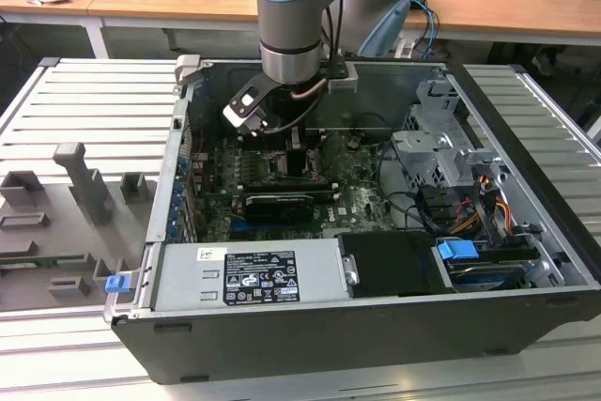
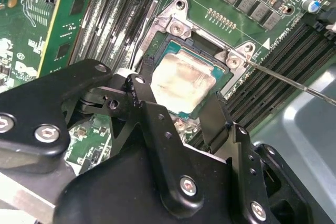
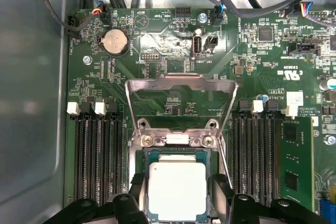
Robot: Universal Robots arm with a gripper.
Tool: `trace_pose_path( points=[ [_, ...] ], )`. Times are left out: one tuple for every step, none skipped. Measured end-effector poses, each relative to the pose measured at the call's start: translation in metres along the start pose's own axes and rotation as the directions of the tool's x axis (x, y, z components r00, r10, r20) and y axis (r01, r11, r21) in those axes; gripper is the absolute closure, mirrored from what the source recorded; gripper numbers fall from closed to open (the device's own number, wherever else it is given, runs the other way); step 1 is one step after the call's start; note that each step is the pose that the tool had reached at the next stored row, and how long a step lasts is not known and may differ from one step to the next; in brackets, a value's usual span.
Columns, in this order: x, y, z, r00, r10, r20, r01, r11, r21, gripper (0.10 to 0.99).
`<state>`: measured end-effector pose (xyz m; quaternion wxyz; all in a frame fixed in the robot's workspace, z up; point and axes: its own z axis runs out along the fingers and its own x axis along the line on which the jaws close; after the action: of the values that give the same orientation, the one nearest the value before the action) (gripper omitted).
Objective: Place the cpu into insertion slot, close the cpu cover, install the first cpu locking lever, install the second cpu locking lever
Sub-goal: 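Place the cpu into insertion slot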
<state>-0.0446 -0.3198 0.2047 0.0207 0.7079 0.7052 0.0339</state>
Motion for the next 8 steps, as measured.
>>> trace_pose_path(
  points=[
    [0.0,0.0001,-0.0015,1.0,0.0,-0.0001,0.0,1.0,0.0,0.471],
    [0.0001,0.0002,-0.0023,1.0,0.0,-0.0001,0.0,1.0,0.001,0.471],
    [0.0001,0.0004,-0.0027,1.0,0.0,-0.0001,0.0,1.0,0.001,0.471],
    [0.0001,0.0008,-0.003,1.0,0.0,-0.0002,0.0,1.0,0.003,0.471],
    [0.0001,0.0013,-0.0036,1.0,0.0,-0.0001,0.0,1.0,0.005,0.486],
    [0.0,0.0017,-0.0045,1.0,0.0,0.0001,0.0,1.0,0.007,0.553],
    [0.0001,0.0018,-0.0051,1.0,0.0,0.0001,0.0,1.0,0.008,0.616],
    [0.0001,0.0019,-0.0057,1.0,0.0,0.0,0.0,1.0,0.009,0.675]
  ],
)
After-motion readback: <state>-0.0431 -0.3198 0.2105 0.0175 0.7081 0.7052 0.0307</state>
